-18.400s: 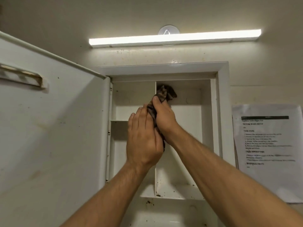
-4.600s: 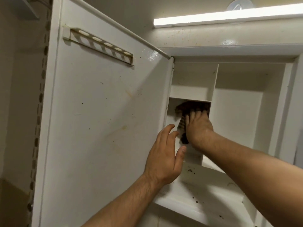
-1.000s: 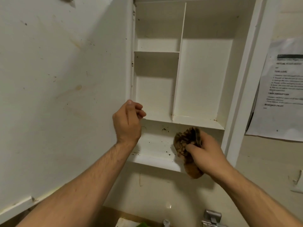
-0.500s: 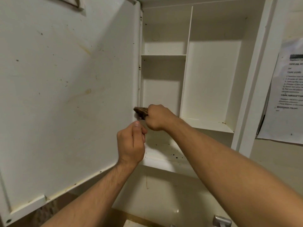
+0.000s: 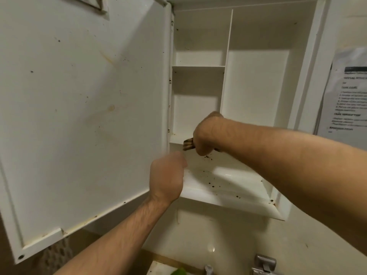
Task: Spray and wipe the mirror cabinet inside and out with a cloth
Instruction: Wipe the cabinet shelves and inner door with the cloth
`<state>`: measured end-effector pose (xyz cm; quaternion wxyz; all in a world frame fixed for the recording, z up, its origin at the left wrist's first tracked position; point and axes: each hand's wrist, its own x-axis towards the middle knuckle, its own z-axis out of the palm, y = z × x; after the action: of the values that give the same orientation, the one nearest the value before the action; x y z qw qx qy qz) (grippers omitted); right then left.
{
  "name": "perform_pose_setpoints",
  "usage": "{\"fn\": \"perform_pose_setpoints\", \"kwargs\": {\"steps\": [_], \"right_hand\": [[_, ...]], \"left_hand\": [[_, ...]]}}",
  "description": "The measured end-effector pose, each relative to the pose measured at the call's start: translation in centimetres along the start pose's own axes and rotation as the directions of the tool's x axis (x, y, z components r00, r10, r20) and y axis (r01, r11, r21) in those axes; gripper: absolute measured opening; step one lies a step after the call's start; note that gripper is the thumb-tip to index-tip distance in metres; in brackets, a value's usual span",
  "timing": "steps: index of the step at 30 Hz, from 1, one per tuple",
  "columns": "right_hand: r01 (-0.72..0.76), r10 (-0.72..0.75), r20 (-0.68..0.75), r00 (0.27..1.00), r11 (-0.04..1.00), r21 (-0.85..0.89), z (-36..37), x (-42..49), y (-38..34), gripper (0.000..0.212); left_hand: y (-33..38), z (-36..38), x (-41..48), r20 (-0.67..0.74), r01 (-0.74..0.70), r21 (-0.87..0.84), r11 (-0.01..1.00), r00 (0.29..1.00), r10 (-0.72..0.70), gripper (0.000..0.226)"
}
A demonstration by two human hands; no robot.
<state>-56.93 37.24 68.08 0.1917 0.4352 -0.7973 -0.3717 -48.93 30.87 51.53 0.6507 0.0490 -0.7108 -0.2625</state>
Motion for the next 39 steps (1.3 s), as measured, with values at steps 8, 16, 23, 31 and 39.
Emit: {"fn": "perform_pose_setpoints", "kwargs": {"steps": [8,16,23,31,39], "right_hand": [[0.028,0.04,-0.297,0.954,0.975,0.223,2.2,0.2,-1.3,0.014],[0.213,0.324,-0.57,0.755,0.701,0.681,3.8,-1.0,-1.0,0.016],[0.281,0.753,-0.382,0.536,0.267,0.922,-1.4,5.4,0.6,0.054],[0.257,0.171,-0.511,0.842,0.705,0.66,2.7,6.5,-2.8,0.042],[0.133,0.032,-0.342,0.939,0.884,0.448,-0.9,2.7,0.3,0.013]], "left_hand": [[-1.4,-3.0,-0.1,-0.002,0.04,0.08,0.996,0.999,-0.04,0.053],[-0.1,-0.3,0.7,0.05,-0.008,0.042,0.999,0.999,0.006,0.052],[0.1,-0.2,-0.4,0.08,-0.06,0.047,0.997,0.995,0.056,0.047],[-1.5,-2.3,-1.4,0.049,0.02,0.137,0.99,0.998,-0.027,0.05],[-0.6,-1.4,-2.0,0.142,-0.005,0.164,0.986,0.99,-0.019,0.051]]}}
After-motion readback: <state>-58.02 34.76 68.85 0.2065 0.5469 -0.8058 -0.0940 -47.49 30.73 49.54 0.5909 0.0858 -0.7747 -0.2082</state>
